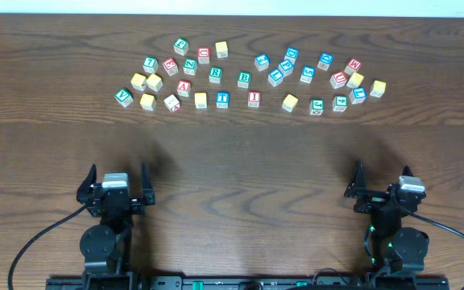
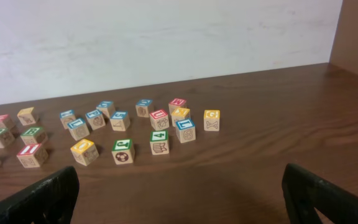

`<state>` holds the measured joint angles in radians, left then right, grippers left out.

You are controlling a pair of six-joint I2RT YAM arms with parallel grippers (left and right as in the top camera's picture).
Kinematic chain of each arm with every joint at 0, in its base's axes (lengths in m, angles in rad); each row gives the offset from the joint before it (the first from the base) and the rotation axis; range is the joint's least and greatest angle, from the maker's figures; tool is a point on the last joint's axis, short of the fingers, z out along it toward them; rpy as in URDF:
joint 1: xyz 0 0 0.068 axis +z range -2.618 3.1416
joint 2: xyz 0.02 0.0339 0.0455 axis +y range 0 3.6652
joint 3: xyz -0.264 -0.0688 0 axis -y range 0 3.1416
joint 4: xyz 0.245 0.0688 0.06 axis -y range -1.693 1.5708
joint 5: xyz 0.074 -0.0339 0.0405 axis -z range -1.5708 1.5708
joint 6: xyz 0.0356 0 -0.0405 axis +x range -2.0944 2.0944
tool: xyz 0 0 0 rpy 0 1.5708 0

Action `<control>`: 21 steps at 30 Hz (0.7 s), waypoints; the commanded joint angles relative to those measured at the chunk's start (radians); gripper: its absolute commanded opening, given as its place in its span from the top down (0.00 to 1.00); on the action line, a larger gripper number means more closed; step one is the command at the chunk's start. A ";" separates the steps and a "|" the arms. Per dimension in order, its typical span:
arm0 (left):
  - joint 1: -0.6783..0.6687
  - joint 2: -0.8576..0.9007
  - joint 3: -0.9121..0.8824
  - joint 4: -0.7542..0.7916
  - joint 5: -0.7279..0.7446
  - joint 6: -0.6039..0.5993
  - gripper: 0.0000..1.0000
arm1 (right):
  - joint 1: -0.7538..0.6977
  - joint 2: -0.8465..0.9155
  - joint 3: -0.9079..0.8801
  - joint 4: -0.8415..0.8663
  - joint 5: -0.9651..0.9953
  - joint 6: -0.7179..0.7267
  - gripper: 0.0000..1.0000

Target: Spell out ROBOT

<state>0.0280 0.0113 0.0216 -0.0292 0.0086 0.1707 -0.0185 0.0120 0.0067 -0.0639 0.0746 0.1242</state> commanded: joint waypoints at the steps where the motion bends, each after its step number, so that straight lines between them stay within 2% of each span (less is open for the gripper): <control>1: 0.001 0.026 0.014 -0.037 0.071 -0.073 0.03 | -0.006 -0.005 -0.001 -0.004 -0.002 -0.010 0.01; 6: 0.001 0.135 0.088 -0.038 0.097 -0.083 0.02 | -0.006 -0.005 -0.001 -0.004 -0.002 -0.010 0.01; 13: 0.001 0.386 0.271 -0.037 0.177 -0.128 0.03 | -0.006 -0.005 -0.001 0.005 -0.003 -0.009 0.01; 21: 0.001 0.641 0.455 -0.038 0.378 -0.128 0.03 | -0.006 -0.003 -0.001 -0.003 -0.006 -0.009 0.01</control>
<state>0.0280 0.5900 0.4091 -0.0677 0.2775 0.0525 -0.0185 0.0128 0.0067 -0.0639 0.0742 0.1242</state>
